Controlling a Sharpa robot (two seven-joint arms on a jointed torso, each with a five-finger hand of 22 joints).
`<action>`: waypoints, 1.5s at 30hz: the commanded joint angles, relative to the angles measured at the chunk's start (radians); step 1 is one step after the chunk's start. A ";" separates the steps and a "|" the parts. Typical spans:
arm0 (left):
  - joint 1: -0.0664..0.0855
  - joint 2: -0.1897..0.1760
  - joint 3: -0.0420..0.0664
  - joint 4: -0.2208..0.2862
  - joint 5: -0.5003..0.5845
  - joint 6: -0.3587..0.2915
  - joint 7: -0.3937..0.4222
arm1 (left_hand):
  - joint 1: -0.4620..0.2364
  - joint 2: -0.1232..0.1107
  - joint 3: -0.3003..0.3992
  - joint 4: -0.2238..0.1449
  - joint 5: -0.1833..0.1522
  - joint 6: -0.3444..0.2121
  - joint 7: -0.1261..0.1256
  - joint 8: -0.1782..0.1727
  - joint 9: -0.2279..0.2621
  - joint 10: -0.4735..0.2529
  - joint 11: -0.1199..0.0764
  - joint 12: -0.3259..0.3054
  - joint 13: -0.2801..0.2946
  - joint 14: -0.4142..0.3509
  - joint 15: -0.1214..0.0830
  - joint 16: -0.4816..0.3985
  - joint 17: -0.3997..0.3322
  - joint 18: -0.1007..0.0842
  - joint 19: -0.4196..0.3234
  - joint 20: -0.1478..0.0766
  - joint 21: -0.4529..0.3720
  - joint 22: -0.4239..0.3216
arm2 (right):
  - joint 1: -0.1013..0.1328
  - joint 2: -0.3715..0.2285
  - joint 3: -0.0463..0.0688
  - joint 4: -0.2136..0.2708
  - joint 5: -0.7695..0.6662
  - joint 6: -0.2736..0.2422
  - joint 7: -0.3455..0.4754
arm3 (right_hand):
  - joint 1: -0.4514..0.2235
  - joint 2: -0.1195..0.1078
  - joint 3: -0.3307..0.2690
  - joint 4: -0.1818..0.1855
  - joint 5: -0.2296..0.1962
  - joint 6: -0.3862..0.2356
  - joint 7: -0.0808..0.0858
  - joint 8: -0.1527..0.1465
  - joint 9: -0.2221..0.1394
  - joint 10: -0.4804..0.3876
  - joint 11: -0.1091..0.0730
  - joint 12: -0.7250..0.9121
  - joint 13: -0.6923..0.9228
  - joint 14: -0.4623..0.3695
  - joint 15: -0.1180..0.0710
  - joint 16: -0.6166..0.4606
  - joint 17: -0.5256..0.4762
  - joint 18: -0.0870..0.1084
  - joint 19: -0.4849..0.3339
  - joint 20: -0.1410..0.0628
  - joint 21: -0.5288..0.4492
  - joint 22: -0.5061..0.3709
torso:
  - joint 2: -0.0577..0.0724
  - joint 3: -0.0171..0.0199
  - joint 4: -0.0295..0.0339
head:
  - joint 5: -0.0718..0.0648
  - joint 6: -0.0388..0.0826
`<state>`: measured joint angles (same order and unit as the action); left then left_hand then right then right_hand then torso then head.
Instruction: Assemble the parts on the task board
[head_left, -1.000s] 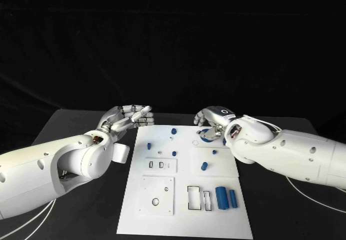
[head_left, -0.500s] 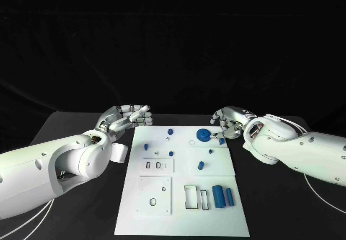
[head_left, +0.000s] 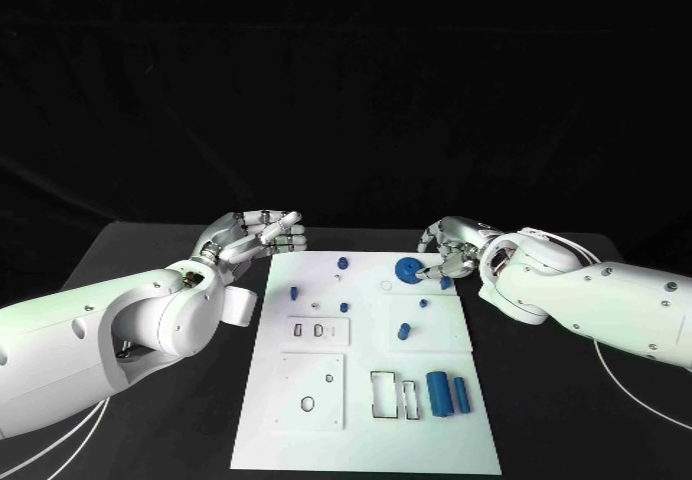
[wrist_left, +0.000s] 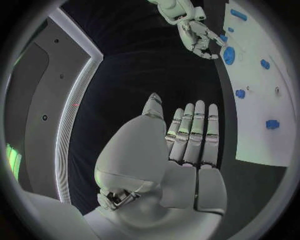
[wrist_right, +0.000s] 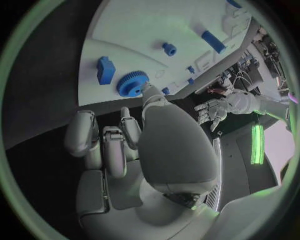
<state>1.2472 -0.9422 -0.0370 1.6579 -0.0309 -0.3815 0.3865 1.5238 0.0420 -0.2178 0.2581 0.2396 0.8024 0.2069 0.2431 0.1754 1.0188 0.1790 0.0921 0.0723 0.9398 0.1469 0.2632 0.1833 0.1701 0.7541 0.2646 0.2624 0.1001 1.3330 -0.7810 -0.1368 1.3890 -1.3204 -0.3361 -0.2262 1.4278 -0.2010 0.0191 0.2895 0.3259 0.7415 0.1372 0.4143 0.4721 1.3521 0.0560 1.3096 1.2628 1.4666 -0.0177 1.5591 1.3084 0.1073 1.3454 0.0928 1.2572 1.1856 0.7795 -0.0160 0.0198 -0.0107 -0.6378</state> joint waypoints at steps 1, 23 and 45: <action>0.001 0.002 0.001 0.001 0.004 0.022 0.002 | -0.001 0.010 -0.007 -0.001 -0.002 -0.005 0.022 -0.002 0.000 0.001 0.008 -0.005 0.001 0.000 0.005 0.001 0.002 0.012 0.000 0.000 -0.005 -0.002 | -0.001 0.011 0.000 -0.010 0.026 0.014 0.005 | -0.002 0.012 0.009 0.001 0.008 -0.009 0.001 0.007 -0.002 0.014 0.000 0.020 0.019 0.100 0.004 0.006 0.241 -0.014 0.008 0.000 0.006 0.005 | 0.001 -0.0003 0.0011 | 0.000 -0.002; 0.001 0.004 0.001 -0.001 0.004 0.027 -0.004 | 0.001 0.012 -0.009 -0.001 0.000 -0.005 0.022 -0.002 0.000 0.001 0.009 -0.006 0.001 0.000 0.005 0.001 0.003 0.012 0.000 0.000 -0.006 -0.003 | -0.011 0.062 -0.003 -0.055 0.030 0.055 0.010 | 0.008 0.024 0.035 -0.001 0.021 -0.002 0.000 0.022 -0.012 0.042 0.000 0.067 0.066 0.102 0.004 0.009 0.253 -0.016 0.015 0.000 0.015 0.019 | 0.000 0.0000 -0.0008 | 0.004 -0.011; 0.001 0.003 0.001 -0.001 0.004 0.028 -0.007 | 0.003 0.013 -0.010 -0.002 0.003 -0.005 0.022 -0.002 0.001 0.001 0.009 -0.007 0.001 -0.001 0.006 0.001 0.003 0.012 0.001 0.000 -0.006 -0.003 | -0.019 0.071 -0.004 -0.065 -0.004 0.069 0.009 | 0.044 0.023 0.193 -0.005 0.017 0.068 -0.007 0.013 -0.066 0.066 -0.007 0.107 0.104 0.104 -0.002 0.011 0.260 -0.019 0.021 -0.005 0.023 0.041 | 0.001 0.0010 -0.0007 | 0.005 -0.017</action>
<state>1.2473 -0.9412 -0.0368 1.6556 -0.0296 -0.3723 0.3760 1.5282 0.0463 -0.2206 0.2552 0.2396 0.8025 0.2069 0.2431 0.1754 1.0189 0.1791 0.0921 0.0728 0.9398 0.1469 0.2632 0.1850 0.1702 0.7541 0.2646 0.2624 0.0986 1.3183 -0.7111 -0.1380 1.3248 -1.2922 -0.2918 -0.2176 1.4628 -0.1784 0.1986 0.2857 0.3468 0.8032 0.1303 0.4308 0.4096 1.4114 0.0482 1.4126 1.3079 1.4666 -0.0179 1.5668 1.3079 0.1075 1.3575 0.0875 1.2750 1.2253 0.7795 -0.0152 0.0195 -0.0051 -0.6543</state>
